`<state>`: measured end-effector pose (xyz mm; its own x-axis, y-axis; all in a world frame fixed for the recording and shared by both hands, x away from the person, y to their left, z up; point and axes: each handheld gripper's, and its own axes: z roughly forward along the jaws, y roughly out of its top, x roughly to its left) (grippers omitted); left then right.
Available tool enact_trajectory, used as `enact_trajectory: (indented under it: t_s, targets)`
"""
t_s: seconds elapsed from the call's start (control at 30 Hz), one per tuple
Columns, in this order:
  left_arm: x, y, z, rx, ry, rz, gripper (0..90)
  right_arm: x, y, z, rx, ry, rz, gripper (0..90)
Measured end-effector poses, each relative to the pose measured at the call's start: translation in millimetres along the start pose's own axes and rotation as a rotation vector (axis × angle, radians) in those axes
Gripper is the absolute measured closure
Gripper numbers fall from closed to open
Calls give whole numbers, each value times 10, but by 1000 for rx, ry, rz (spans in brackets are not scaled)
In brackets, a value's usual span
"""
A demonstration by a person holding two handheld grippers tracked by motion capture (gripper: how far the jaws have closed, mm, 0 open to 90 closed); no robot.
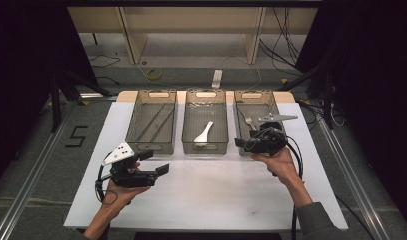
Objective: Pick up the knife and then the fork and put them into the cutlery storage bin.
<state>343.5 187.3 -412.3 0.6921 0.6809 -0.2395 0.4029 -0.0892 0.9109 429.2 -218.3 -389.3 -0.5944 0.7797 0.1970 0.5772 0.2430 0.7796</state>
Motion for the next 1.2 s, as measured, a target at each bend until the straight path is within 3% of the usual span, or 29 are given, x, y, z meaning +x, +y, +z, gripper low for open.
enact_trajectory:
  t_s: [0.23, 0.77, 0.93, 1.2]
  targets:
    - [-12, 8, 14, 5, -2, 9, 156, 141, -167, -35, -27, 18, -42, 275]
    - [-39, -7, 14, 22, -18, 20, 156, 359, -479, -117, -112, 75, -57, 273]
    - [-48, -9, 7, 24, -23, 25, 156, 434, -592, -157, -102, 84, -75, 206]
    - [-64, -11, 14, 31, -33, 30, 156, 518, -741, -250, -100, 63, -109, 169]
